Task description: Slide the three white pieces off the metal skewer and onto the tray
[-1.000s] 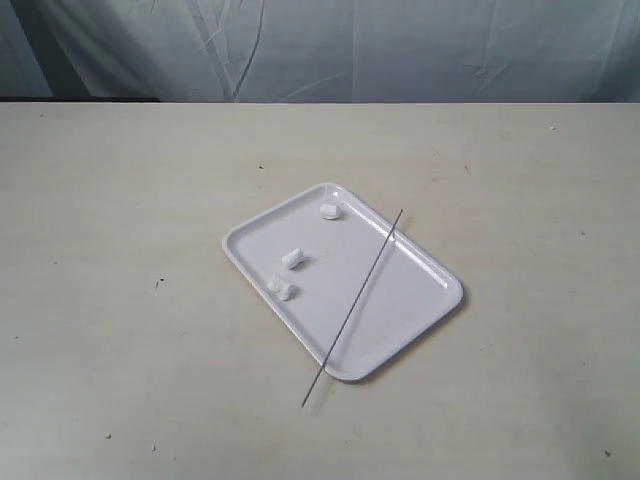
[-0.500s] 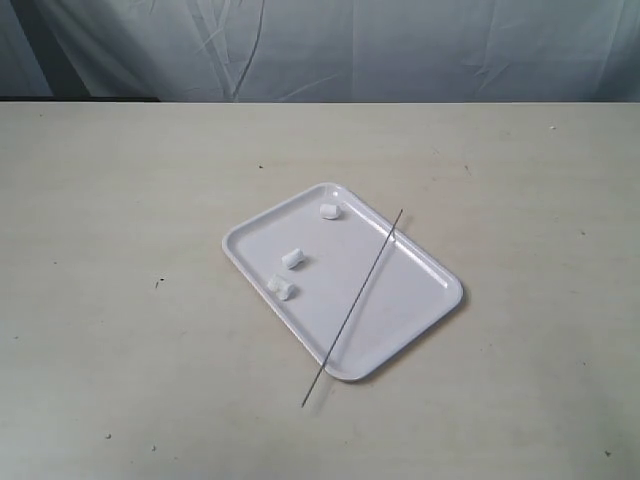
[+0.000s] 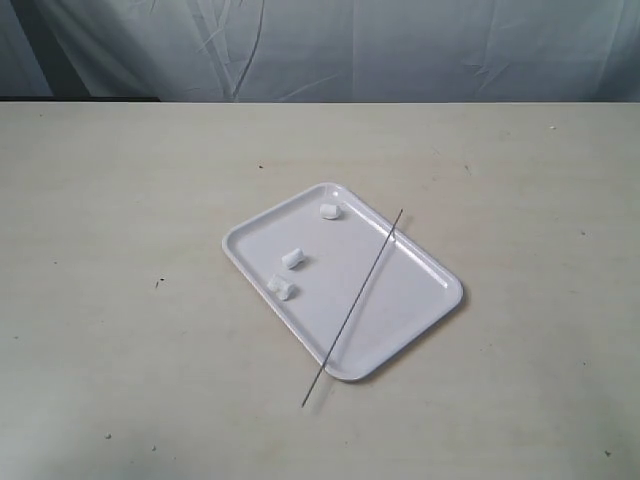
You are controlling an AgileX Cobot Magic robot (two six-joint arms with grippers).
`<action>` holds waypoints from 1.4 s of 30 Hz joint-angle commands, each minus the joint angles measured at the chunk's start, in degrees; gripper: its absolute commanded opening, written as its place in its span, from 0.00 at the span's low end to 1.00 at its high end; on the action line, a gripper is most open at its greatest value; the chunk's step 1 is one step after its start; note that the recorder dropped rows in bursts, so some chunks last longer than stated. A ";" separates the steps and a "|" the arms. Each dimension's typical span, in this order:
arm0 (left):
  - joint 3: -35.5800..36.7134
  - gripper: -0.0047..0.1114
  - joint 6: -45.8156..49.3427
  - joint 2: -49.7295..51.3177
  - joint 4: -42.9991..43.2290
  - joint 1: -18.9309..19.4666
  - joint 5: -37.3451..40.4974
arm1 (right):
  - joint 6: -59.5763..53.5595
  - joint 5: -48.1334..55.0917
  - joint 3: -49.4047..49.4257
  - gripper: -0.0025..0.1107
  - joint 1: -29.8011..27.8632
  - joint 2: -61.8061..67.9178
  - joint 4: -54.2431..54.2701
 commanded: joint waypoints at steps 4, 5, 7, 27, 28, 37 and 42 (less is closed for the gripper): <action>0.35 0.04 -16.62 -0.29 13.58 0.33 -0.59 | 0.06 0.07 0.11 0.02 -0.28 -0.41 -0.32; 0.35 0.04 -17.45 -0.29 14.36 0.33 -0.59 | 0.06 0.07 0.11 0.02 -0.28 -0.41 -0.32; 0.35 0.04 -17.45 -0.29 14.47 0.33 -0.59 | 0.06 0.07 0.11 0.02 -0.28 -0.41 -0.32; 0.35 0.04 -18.00 -0.29 15.01 0.33 -0.59 | 0.06 0.07 0.11 0.02 -0.28 -0.41 -0.32; 0.35 0.04 -17.82 -0.29 15.01 0.33 -0.59 | 0.06 0.07 0.11 0.02 -0.28 -0.41 -0.32; 0.35 0.04 -17.82 -0.29 15.16 0.33 -0.45 | 0.06 0.07 0.11 0.02 -0.28 -0.41 0.61; 0.35 0.04 -17.82 -0.29 15.38 0.33 -0.82 | 0.06 0.07 0.11 0.02 -0.28 -0.41 0.61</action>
